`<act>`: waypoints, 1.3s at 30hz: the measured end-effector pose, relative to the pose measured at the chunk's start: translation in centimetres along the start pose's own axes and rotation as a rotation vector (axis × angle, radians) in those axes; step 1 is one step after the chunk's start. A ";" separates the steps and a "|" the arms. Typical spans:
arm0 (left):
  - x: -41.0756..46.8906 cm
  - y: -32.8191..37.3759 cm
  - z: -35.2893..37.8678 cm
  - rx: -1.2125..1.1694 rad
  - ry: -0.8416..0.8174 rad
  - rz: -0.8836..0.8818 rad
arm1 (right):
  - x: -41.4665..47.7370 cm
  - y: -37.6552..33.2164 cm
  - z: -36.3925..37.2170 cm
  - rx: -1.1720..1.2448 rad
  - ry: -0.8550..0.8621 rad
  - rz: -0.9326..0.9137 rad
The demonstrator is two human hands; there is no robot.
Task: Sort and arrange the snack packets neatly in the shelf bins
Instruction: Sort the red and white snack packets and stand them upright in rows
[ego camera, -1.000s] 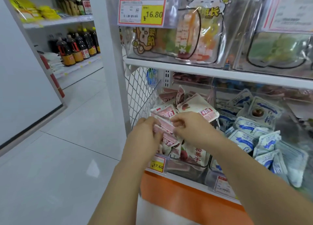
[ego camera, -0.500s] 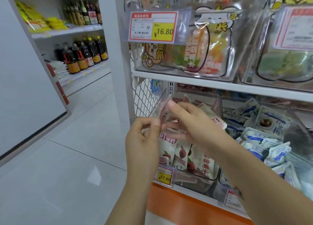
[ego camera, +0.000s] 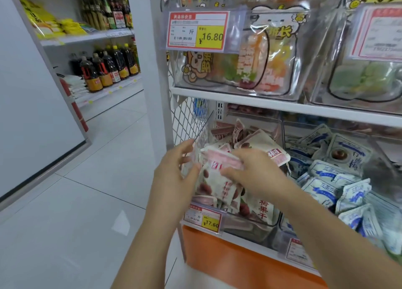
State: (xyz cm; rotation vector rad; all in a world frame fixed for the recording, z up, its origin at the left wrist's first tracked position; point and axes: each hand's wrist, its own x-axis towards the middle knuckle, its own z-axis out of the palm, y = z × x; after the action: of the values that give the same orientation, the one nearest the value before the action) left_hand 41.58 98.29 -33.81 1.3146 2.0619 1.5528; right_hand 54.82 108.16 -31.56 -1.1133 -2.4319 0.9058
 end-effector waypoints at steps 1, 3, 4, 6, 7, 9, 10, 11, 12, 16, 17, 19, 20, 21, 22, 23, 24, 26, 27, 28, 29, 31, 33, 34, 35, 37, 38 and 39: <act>-0.1 -0.2 0.1 0.072 -0.045 0.029 | 0.1 -0.1 1.1 -0.061 -0.069 -0.039; -0.2 -0.9 0.6 0.259 -0.139 0.114 | 0.4 -0.1 3.1 -0.177 -0.217 -0.165; -0.1 -1.4 0.9 0.352 -0.183 0.156 | 0.5 0.0 3.4 -0.212 -0.292 -0.198; -0.2 -2.1 1.0 0.468 -0.246 0.196 | 0.9 -0.1 2.5 -0.217 -0.371 -0.147; -0.2 -2.3 1.0 0.485 -0.252 0.204 | 1.3 -0.1 1.7 -0.173 -0.336 -0.107; -0.1 -2.7 0.9 0.481 -0.223 0.227 | 2.1 0.1 0.5 -0.124 -0.141 -0.083; 0.0 -2.7 0.8 0.479 -0.212 0.239 | 2.5 0.2 0.4 -0.170 -0.043 -0.086; -0.1 -2.8 0.8 0.477 -0.211 0.247 | 2.7 0.1 0.6 -0.269 0.024 -0.094; -0.1 -2.8 0.8 0.470 -0.217 0.255 | 2.8 0.0 1.1 -0.386 0.054 -0.099; -0.3 -2.9 0.8 0.477 -0.270 0.261 | 3.7 0.0 2.9 -0.654 0.051 -0.070; -0.3 -2.9 0.7 0.474 -0.277 0.257 | 3.8 0.1 2.9 -0.659 0.035 -0.064; -0.3 -2.9 0.5 0.467 -0.286 0.242 | 3.7 0.1 2.6 -0.642 0.026 -0.084; -0.3 -2.9 0.4 0.466 -0.291 0.239 | 3.6 0.0 2.2 -0.596 0.048 -0.103; -0.3 -2.9 0.3 0.463 -0.292 0.239 | 3.4 -0.1 1.6 -0.519 0.101 -0.119; -0.3 -2.9 0.2 0.461 -0.293 0.239 | 3.3 -0.1 1.0 -0.432 0.168 -0.120; -0.3 -2.9 0.2 0.464 -0.292 0.240 | 3.2 -0.2 0.3 -0.350 0.247 -0.120; -0.3 -2.9 0.2 0.472 -0.281 0.242 | 3.0 -0.2 -0.5 -0.300 0.320 -0.133; -0.3 -2.7 0.2 0.466 -0.207 0.235 | 2.6 -0.2 -1.4 -0.252 0.376 -0.159; -0.3 -2.5 0.2 0.437 -0.148 0.219 | 2.3 -0.2 -1.5 -0.227 0.358 -0.164; -0.3 -2.1 0.1 0.386 -0.085 0.197 | 2.2 -0.2 -1.6 -0.194 0.325 -0.160; -0.3 -1.8 0.0 0.324 -0.028 0.175 | 1.9 -0.2 -1.7 -0.149 0.299 -0.155; -0.4 -1.2 -0.1 0.232 0.039 0.145 | 1.6 -0.3 -1.9 -0.043 0.286 -0.148; -0.5 -0.9 -0.1 0.196 0.028 0.130 | 1.2 -0.7 -2.2 0.026 0.298 -0.153; -0.5 -0.9 -0.1 0.195 -0.002 0.127 | 1.0 -0.9 -2.2 0.028 0.299 -0.164; -0.6 -0.9 -0.1 0.202 -0.045 0.127 | 0.8 -1.1 -2.0 0.007 0.293 -0.180; -0.8 -1.0 0.1 0.229 -0.144 0.133 | 0.9 -1.1 -1.5 -0.086 0.262 -0.202; -0.9 -1.0 0.2 0.247 -0.199 0.136 | 1.1 -1.0 -1.4 -0.137 0.246 -0.203; -1.0 -1.0 0.3 0.263 -0.253 0.137 | 1.3 -0.8 -1.2 -0.175 0.236 -0.197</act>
State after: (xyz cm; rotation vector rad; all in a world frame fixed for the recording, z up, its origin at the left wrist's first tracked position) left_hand 41.82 97.69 -35.10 1.6803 2.1022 1.1185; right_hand 54.20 109.24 -30.09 -0.9533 -2.4045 0.4802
